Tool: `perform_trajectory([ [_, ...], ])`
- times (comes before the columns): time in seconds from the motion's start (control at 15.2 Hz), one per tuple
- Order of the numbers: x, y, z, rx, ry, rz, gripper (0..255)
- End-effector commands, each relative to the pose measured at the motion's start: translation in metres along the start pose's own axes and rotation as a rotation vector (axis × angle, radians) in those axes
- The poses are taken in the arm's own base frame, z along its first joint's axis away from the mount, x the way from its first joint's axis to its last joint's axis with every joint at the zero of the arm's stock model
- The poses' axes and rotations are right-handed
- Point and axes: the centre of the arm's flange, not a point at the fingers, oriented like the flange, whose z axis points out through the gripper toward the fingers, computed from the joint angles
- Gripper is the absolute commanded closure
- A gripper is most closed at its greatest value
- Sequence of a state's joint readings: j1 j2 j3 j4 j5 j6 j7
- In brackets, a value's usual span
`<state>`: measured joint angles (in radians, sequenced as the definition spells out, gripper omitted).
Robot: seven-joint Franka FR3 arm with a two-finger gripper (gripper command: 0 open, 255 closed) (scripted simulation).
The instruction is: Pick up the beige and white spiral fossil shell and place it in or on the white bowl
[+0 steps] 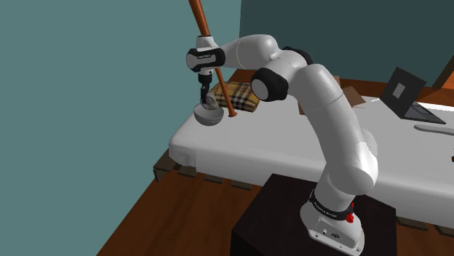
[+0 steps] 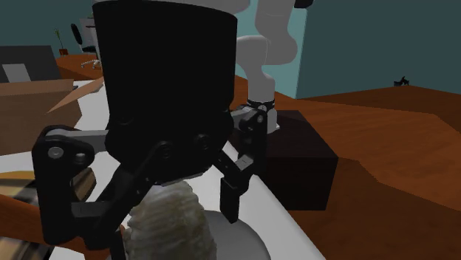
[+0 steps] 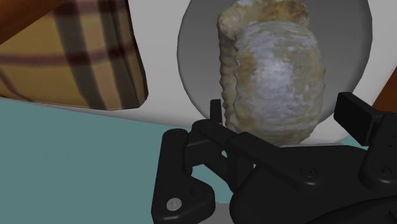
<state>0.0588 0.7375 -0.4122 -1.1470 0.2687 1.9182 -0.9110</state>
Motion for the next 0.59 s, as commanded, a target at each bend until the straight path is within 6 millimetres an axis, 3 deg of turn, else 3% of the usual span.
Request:
perform_trajectory([
  [0.0, 0.000, 0.000, 0.001, 0.001, -0.001, 0.000, 0],
  [0.07, 0.001, 0.001, -0.001, 0.001, -0.001, 0.000, 0],
  [0.33, 0.001, 0.001, -0.051, 0.001, -0.001, 0.000, 0],
  [0.53, 0.001, 0.001, -0.051, 0.001, -0.001, 0.000, 0],
])
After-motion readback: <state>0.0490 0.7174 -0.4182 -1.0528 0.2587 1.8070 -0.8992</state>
